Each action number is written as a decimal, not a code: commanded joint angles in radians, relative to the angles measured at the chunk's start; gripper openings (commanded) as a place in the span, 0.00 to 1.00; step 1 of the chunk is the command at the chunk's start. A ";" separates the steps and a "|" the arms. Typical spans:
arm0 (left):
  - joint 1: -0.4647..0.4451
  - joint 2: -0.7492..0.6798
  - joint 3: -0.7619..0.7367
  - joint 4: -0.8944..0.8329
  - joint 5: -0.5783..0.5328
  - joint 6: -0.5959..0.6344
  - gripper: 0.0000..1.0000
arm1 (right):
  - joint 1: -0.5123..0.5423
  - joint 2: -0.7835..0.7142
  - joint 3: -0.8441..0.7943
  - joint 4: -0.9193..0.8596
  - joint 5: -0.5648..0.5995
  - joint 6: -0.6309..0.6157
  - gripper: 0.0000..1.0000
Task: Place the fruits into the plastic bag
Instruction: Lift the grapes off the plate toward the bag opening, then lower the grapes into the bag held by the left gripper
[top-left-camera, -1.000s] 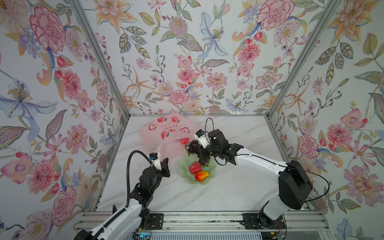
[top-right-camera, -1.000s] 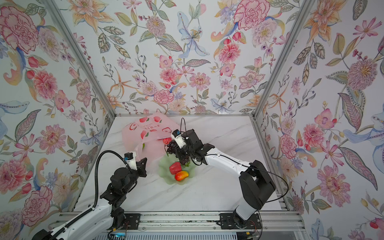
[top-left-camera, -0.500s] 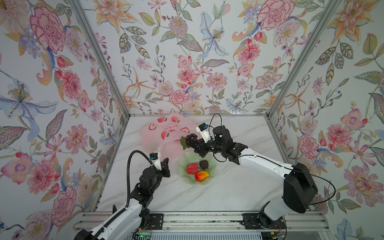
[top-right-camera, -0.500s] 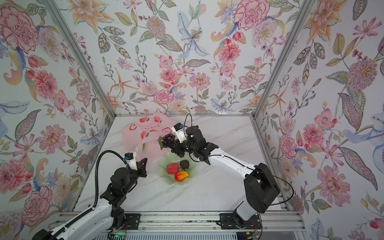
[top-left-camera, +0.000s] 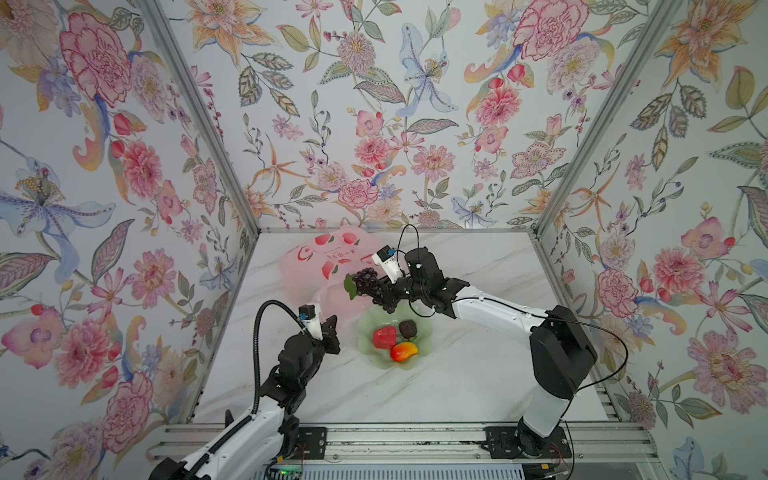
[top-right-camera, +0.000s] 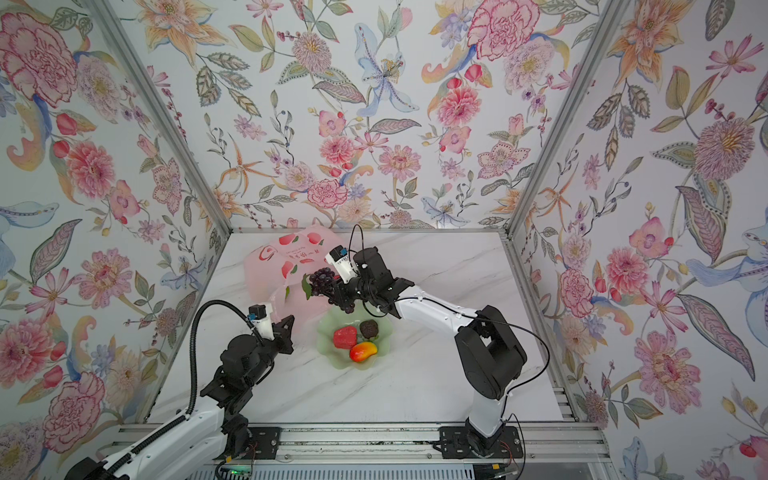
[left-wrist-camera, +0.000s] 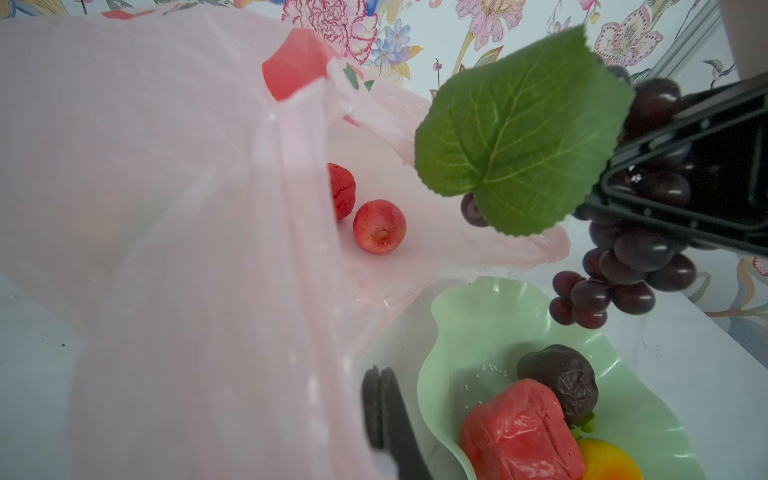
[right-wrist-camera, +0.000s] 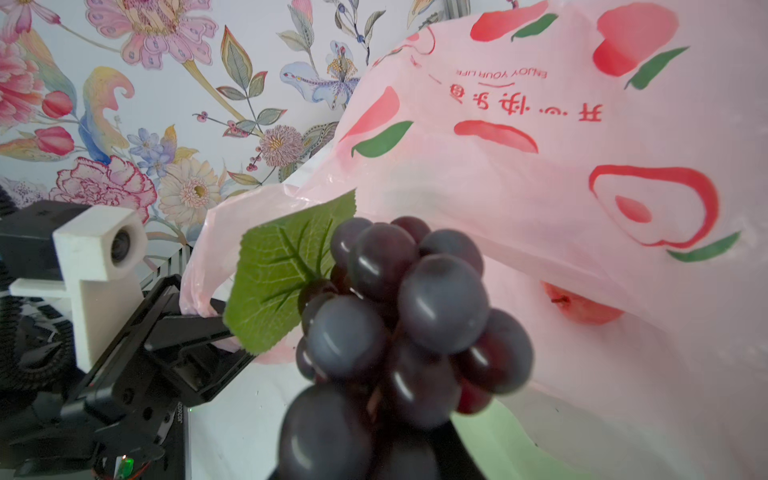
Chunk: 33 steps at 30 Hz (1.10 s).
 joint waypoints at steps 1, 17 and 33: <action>0.015 0.013 0.001 0.019 0.017 -0.013 0.00 | 0.013 0.032 0.050 -0.011 -0.032 -0.020 0.27; 0.016 -0.008 -0.011 0.022 0.021 -0.012 0.00 | 0.042 0.360 0.505 -0.326 -0.025 -0.027 0.28; 0.018 0.003 -0.006 0.025 0.025 -0.013 0.00 | 0.113 0.488 0.615 -0.408 0.121 -0.212 0.29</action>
